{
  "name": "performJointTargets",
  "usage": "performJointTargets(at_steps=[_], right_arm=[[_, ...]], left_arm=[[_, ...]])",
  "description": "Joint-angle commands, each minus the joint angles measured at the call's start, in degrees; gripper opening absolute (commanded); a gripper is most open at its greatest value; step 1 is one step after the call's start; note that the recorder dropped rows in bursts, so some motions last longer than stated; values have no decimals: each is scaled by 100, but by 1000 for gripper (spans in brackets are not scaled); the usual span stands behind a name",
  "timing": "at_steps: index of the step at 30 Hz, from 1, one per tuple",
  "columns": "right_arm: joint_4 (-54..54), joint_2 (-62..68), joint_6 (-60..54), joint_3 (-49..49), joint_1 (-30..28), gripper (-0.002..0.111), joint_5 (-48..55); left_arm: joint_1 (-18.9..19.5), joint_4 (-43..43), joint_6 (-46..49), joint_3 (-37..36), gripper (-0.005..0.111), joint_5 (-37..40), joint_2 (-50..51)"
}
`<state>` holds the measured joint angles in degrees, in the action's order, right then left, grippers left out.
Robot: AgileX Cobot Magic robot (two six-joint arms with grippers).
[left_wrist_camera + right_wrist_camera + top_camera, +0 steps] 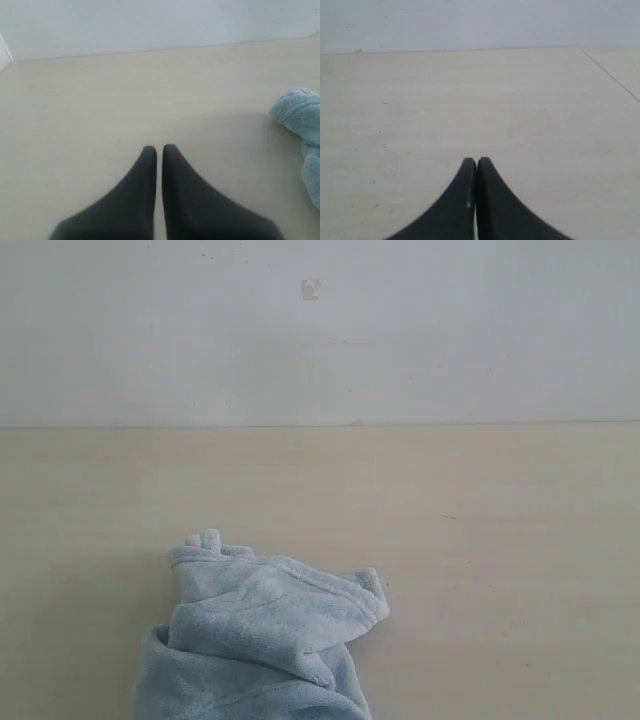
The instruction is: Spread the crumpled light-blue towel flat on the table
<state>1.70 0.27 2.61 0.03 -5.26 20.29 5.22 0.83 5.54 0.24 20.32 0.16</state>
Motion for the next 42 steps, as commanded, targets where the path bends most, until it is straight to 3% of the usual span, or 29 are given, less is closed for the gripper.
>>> performJointTargets(at_steps=[1, 14, 20, 25, 28, 31, 33, 42], right_arm=[[40, -27, 6, -3, -32, 0, -33], [90, -27, -70, -3, -32, 0, -107], [348, -27, -1296, -3, -32, 0, -610], [348, -27, -1365, -3, -32, 0, -863], [-235, -27, -935, -3, -32, 0, -1511], [-2149, -27, 828, -3, -32, 0, -2439], [-3100, -27, 1817, -3, -32, 0, -2505], [-3116, -27, 1741, -3, -32, 0, -1386]], left_arm=[[20, -5, 11, -24, 4, -57, -16], [9, -5, 11, -24, 4, -59, -16], [9, -5, 11, -24, 4, -59, -16], [9, -5, 11, -24, 4, -59, -16], [9, -5, 11, -24, 4, -59, -16], [9, -5, 11, -24, 4, -59, -16], [9, -5, 11, -24, 4, -59, -16], [9, -5, 11, -24, 4, -59, -16]])
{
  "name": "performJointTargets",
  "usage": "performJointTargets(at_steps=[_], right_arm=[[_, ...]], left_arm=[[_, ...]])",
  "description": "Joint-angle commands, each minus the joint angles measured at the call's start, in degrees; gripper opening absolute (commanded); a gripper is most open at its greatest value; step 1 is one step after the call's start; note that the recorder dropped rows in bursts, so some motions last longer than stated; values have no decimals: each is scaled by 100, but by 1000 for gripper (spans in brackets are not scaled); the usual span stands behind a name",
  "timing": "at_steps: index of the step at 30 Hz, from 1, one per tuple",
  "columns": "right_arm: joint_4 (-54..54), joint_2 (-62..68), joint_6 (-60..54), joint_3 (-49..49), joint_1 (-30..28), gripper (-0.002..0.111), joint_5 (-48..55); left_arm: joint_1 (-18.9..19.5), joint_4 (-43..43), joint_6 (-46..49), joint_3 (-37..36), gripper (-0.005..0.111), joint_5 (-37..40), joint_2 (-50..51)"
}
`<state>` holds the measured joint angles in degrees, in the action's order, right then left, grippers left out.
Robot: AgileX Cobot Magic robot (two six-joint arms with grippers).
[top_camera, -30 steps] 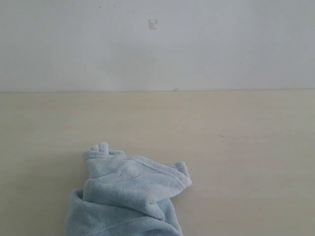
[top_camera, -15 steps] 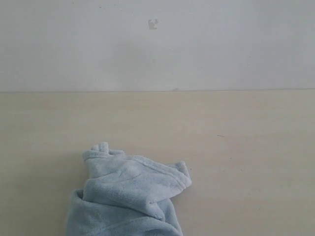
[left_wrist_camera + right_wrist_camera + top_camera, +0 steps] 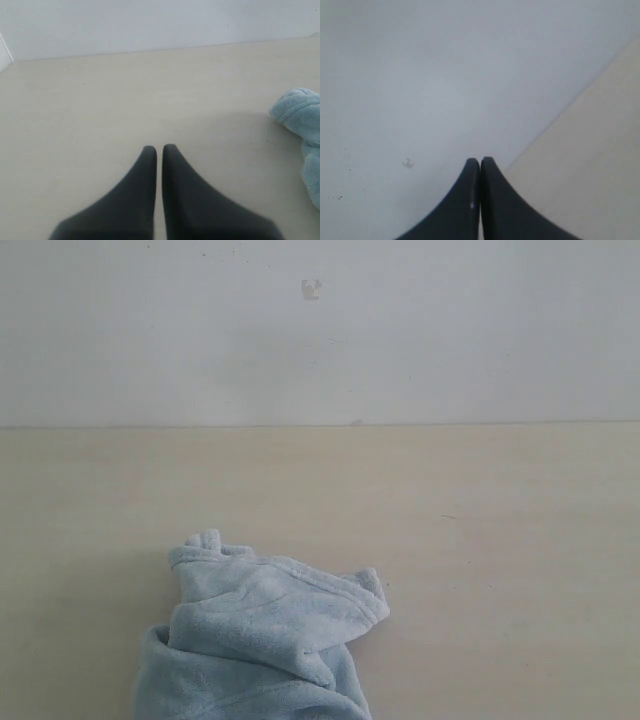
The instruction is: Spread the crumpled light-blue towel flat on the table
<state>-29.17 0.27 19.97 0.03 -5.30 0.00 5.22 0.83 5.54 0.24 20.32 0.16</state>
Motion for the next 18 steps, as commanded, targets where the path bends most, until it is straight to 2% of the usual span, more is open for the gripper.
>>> performJointTargets(at_steps=[1, 4, 8, 11, 13, 14, 18], right_arm=[[-29, -27, -6, -3, -28, 0, 861], [-8, -27, -184, -3, -28, 0, 1266], [-55, -27, -187, -3, -28, 0, 956], [-55, -27, -187, -3, -28, 0, 75], [-193, -27, 106, -3, -17, 0, -1162], [-353, -27, 495, -3, -19, 0, -1637], [1, -27, 3974, -372, -19, 0, -3815]], left_arm=[[9, -5, 11, -24, 4, -59, -16], [9, -5, 11, -24, 4, -59, -16], [9, -5, 11, -24, 4, -59, -16], [9, -5, 11, -24, 4, -59, -16], [9, -5, 11, -24, 4, -59, -16], [9, -5, 11, -24, 4, -59, -16], [9, -5, 11, -24, 4, -59, -16]])
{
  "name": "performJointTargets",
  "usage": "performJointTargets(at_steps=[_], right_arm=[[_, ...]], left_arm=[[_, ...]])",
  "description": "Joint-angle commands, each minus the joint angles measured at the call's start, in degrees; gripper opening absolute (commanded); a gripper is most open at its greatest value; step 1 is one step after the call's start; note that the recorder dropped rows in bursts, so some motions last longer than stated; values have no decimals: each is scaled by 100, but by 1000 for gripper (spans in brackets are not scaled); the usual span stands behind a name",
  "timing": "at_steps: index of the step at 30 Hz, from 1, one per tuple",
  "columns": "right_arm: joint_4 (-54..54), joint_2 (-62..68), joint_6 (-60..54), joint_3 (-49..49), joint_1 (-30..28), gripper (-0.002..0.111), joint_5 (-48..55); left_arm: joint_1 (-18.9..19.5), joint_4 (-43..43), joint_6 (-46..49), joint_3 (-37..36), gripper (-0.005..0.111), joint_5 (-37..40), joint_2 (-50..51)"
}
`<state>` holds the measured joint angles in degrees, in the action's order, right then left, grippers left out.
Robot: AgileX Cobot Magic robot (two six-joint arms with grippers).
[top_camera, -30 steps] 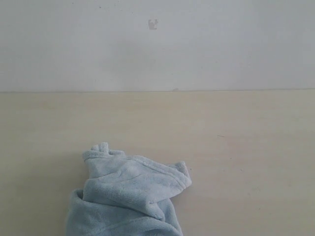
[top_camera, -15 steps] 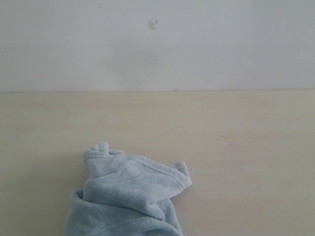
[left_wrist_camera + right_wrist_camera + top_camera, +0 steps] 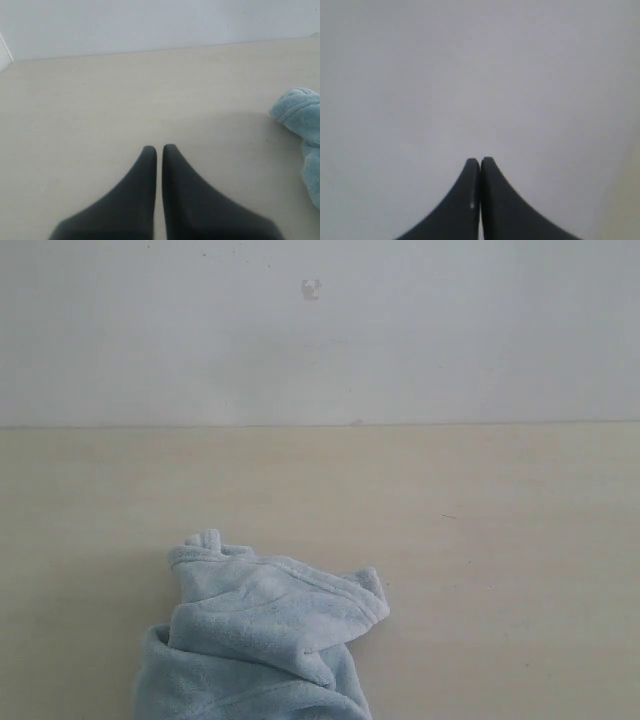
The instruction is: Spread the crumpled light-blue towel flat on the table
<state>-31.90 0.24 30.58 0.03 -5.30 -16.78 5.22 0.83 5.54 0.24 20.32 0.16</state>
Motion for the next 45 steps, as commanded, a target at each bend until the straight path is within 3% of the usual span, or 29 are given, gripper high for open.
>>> performJointTargets(at_steps=[1, 3, 5, 7, 8, 9, 12, 14, 16, 19, 21, 24, 27, 28, 29, 32, 35, 39, 41, 43, 45], right_arm=[[662, -24, 3816, -617, -19, 0, -2472], [1872, -24, 4219, -1266, -19, 0, -3059], [3463, -24, 2860, -1997, -19, 0, -3017], [6695, -24, 280, -2711, -19, 0, -1852], [8635, 134, 49, -2986, -44, 0, -1123], [10133, 411, 624, -3116, -107, 0, -702], [11887, 1330, 2842, -3036, -79, 0, 1181], [11950, 2006, 3422, -2825, 118, 0, 2840], [11847, 2957, 4217, -2472, 265, 0, 3847], [12541, 4723, 5470, -1969, 398, 0, 3783], [12565, 5690, 5981, -1976, 412, 0, 3217], [11803, 6644, 5990, -2501, 412, 0, 1176], [12461, 7208, 6521, -3161, 579, 0, -1803], [13185, 7351, 7312, -3453, 760, 0, -2009], [13185, 7451, 7779, -3636, 922, 0, -1972], [13185, 7649, 8054, -3833, 1120, 0, -990], [13185, 7749, 7767, -3822, 1134, 0, 656], [13072, 7772, 5242, -3474, 1114, 0, 4211], [12405, 7841, 3893, -3382, 1071, 0, 6115], [11685, 7829, 4218, -3484, 876, 0, 6298], [10217, 7714, 3391, -3638, 827, 0, 5010]], left_arm=[[9, -5, 11, -24, 4, -59, -16], [9, -5, 11, -24, 4, -59, -16], [9, -5, 11, -24, 4, -59, -16], [9, -5, 11, -24, 4, -59, -16], [9, -5, 11, -24, 4, -59, -16], [9, -5, 11, -24, 4, -59, -16], [9, -5, 11, -24, 4, -59, -16], [9, -5, 11, -24, 4, -59, -16], [9, -5, 11, -24, 4, -59, -16], [9, -5, 11, -24, 4, -59, -16], [9, -5, 11, -24, 4, -59, -16], [9, -5, 11, -24, 4, -59, -16], [9, -5, 11, -24, 4, -59, -16], [9, -5, 11, -24, 4, -59, -16], [9, -5, 11, -24, 4, -59, -16], [9, -5, 11, -24, 4, -59, -16], [9, -5, 11, -24, 4, -59, -16], [9, -5, 11, -24, 4, -59, -16], [9, -5, 11, -24, 4, -59, -16], [24, -5, 11, -24, 4, -59, -16], [24, -5, 11, -24, 4, -59, -16]])
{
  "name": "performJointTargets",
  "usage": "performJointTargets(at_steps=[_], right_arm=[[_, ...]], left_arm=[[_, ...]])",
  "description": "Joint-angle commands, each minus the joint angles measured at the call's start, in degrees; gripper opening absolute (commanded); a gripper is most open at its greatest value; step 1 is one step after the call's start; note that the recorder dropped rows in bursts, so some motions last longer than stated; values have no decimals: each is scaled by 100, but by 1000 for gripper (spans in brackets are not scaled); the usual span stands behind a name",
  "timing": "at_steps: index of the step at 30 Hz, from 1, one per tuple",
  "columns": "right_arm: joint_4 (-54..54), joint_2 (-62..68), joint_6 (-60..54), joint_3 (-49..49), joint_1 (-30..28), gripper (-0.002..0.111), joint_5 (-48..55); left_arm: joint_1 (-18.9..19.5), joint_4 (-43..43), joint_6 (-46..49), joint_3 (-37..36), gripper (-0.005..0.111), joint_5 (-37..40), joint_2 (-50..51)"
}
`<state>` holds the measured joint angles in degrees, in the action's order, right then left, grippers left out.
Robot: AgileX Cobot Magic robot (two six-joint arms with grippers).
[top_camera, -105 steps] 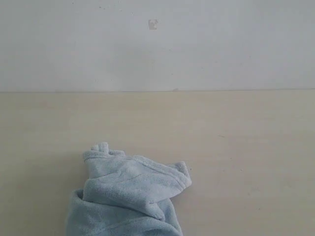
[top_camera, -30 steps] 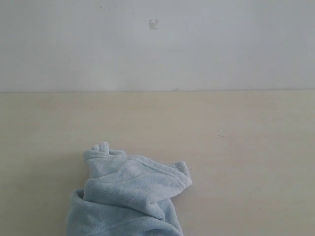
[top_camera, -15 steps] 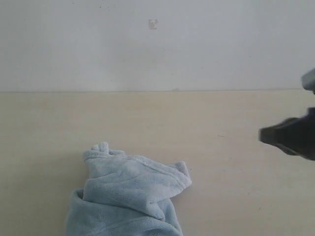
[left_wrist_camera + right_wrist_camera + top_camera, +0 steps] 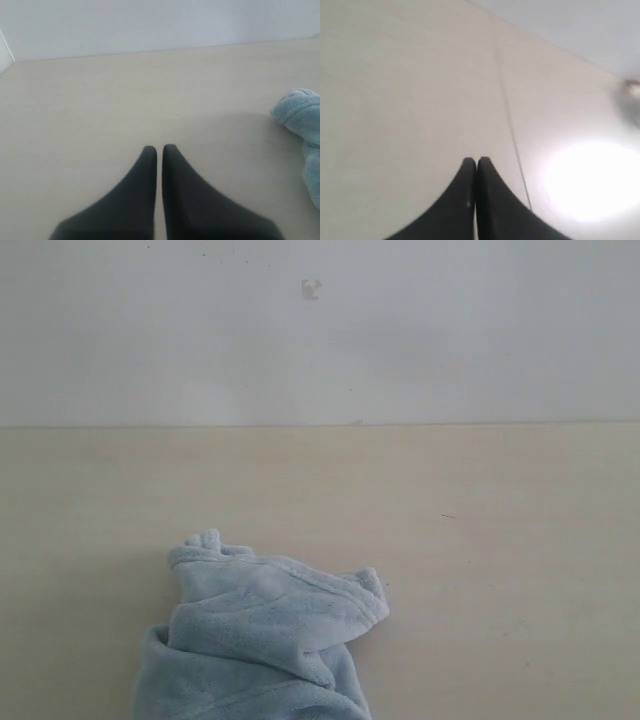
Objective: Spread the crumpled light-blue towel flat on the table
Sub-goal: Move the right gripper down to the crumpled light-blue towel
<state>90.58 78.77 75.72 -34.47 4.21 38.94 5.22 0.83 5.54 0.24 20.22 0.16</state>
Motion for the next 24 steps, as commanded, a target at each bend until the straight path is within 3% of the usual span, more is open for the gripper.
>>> performJointTargets(at_steps=[1, 2, 4, 6, 8, 11, 13, 15, 18, 20, 24], right_arm=[[-3148, -152, -2183, -234, -124, 0, -1459], [-4739, -152, -3501, -289, -21, 0, -2102], [-8167, -152, -6197, -469, 384, 0, -2243], [-10633, -152, -9170, -804, 896, 0, -1121], [-12078, -152, -10727, -1122, 1404, 0, 562], [-12115, -152, -11019, -1118, 2116, 0, 1529], [-11217, -152, -10669, -898, 2476, 0, 1058], [-10454, -152, -9541, -670, 2608, 0, 268], [-10377, -152, -8582, -325, 2621, 2, -428], [-10791, -152, -9207, -266, 2685, 11, -327], [-11658, -152, -10221, -266, 3054, 48, -172]], left_arm=[[24, -5, 11, -24, 4, -49, -16], [24, -5, 11, -24, 4, -49, -16], [24, -5, 11, -24, 4, -49, -16], [24, -5, 11, -24, 4, -49, -16], [24, -5, 11, -24, 4, -49, -16], [24, -5, 11, -24, 4, -49, -16], [24, -5, 11, -24, 4, -49, -16], [24, -5, 11, -24, 4, -49, -16], [24, -5, 11, -24, 4, -49, -16], [24, -5, 11, -24, 4, -49, -16], [24, -5, 11, -24, 4, -61, -16]])
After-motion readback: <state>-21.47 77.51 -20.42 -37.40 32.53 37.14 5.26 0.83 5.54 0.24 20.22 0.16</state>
